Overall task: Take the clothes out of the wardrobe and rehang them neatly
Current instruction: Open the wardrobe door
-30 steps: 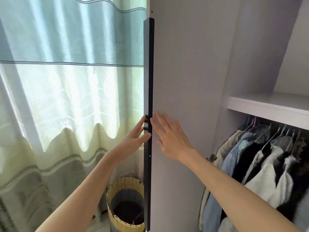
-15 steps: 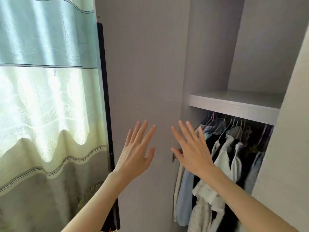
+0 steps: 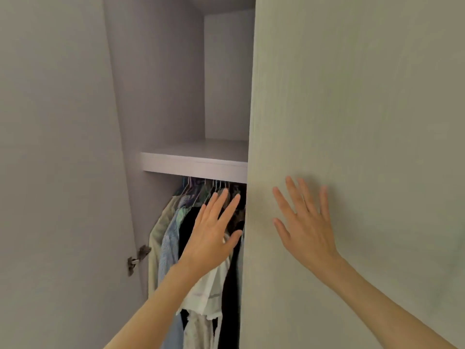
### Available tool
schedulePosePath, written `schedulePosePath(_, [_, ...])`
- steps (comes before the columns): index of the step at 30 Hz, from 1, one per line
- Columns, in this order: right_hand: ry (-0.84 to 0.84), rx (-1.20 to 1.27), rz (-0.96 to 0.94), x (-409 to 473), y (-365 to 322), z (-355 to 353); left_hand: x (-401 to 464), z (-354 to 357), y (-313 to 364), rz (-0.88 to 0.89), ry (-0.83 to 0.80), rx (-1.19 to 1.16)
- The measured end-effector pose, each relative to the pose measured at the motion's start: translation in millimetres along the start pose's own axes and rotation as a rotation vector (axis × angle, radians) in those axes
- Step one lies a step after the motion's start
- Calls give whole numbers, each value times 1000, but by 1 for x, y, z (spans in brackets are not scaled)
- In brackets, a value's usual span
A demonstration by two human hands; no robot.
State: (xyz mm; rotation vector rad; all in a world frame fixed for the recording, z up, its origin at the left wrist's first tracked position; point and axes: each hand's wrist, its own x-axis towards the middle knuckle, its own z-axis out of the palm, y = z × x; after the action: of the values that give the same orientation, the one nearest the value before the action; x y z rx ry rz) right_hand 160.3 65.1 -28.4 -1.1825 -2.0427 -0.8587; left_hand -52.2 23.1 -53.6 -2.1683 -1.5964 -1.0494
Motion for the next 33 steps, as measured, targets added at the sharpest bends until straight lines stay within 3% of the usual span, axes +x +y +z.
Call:
schedulePosePath(8, [-20,-140,218,17,-3,18,72,22,-3,95,-29,-397])
schedulePosePath(13, [-3,-164,291,17,-14,23,87,37,-8,67,-75,-616])
schedulePosePath(20, [-30,-108,382,11,-28,8,79,34,-5,-15,-28,-682])
schedulePosePath(33, [-190,322,412,-72,-78,-86,-24,-37,62,27,58,-689])
